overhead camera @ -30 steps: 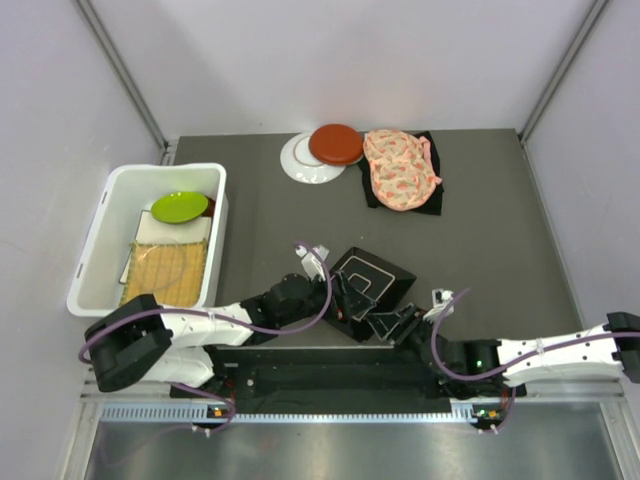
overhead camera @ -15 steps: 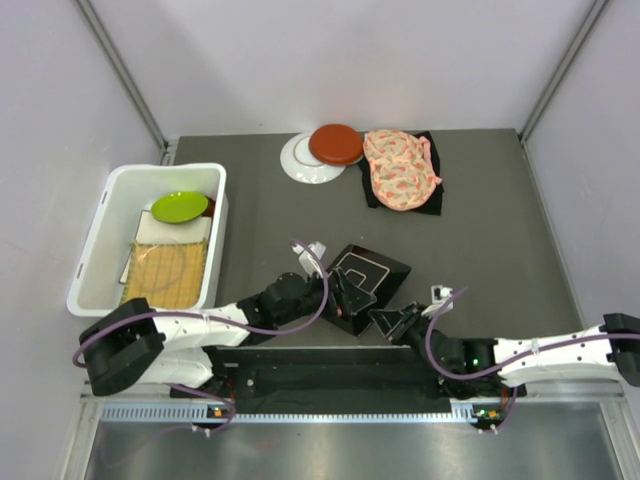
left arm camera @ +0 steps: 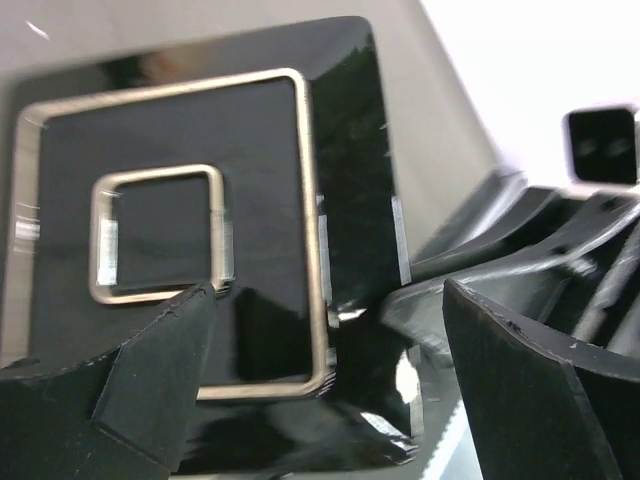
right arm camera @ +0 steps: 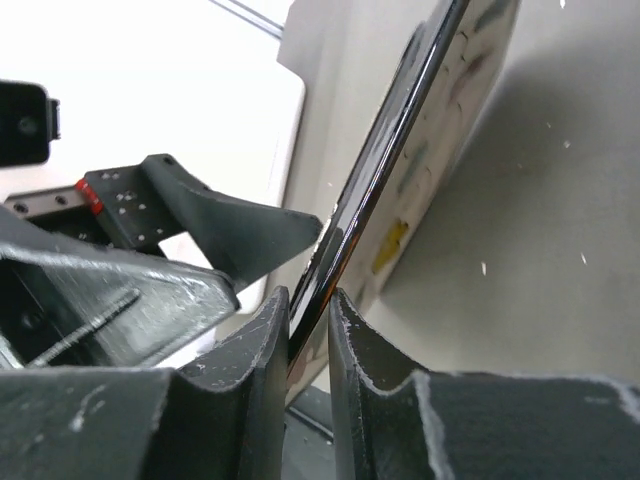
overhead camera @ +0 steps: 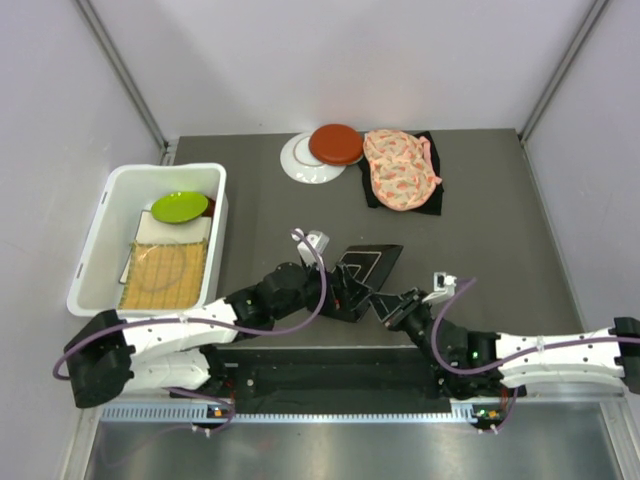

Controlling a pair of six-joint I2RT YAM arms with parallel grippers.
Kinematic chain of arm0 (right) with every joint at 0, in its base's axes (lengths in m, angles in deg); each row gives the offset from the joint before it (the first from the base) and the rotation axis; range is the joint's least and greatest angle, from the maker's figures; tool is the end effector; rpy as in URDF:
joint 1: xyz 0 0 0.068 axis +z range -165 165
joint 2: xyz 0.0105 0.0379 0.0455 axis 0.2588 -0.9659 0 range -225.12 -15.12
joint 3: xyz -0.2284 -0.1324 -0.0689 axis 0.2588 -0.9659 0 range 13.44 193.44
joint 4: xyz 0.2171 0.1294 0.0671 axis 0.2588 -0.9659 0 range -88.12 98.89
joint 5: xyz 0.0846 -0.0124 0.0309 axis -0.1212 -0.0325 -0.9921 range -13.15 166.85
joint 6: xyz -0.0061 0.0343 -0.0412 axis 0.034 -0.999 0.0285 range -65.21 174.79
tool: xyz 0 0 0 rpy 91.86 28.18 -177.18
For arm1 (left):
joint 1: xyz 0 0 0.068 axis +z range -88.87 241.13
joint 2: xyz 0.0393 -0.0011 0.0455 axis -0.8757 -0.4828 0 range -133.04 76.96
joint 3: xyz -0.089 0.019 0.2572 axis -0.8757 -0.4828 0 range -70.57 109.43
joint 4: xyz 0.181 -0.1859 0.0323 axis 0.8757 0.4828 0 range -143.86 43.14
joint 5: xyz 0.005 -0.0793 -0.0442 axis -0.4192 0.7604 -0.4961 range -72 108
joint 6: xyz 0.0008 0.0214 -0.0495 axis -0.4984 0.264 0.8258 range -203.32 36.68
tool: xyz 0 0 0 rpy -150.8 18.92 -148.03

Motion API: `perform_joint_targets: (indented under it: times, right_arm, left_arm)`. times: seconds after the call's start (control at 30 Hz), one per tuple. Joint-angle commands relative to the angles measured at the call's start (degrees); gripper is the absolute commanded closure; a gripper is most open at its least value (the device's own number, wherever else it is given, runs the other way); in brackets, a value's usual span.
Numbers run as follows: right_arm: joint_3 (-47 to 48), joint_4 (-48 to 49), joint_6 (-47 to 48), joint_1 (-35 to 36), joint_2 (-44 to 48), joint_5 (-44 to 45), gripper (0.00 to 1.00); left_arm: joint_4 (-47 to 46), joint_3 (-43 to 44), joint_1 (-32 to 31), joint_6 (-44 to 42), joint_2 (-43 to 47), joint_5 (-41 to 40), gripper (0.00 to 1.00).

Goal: Place the plates into the plastic bin on the countertop
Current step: Pick up the plate from the corner of the board.

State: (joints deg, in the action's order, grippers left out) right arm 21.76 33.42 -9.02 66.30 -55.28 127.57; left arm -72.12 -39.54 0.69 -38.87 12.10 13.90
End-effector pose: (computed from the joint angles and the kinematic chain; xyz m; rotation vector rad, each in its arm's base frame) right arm 0.0505 0.1478 0.1931 0.4296 1.7364 1.1511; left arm 0.1256 -0.2164 0.2364 0.2269 2.0099 -1.1730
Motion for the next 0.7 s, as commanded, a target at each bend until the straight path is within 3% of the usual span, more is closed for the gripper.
perform_joint_targets:
  times: [0.0,0.23,0.67]
  right_arm:
    - [7.0,5.2,4.4,-1.1,0.3,1.2,1.0]
    - [12.2,-0.7,2.5,-2.5,-3.8,1.8,1.0]
    - [17.7,-9.8,-2.5,-4.0,-7.6,3.2,1.0]
  left_arm:
    - [8.9,1.1,-0.3,-12.3,4.6,-5.1,0.01]
    - [6.7,-3.7,-0.4,-20.4,14.7,-5.7,0.01]
    - [7.8,-8.8,-0.6,-25.1,27.4,7.2,0.01]
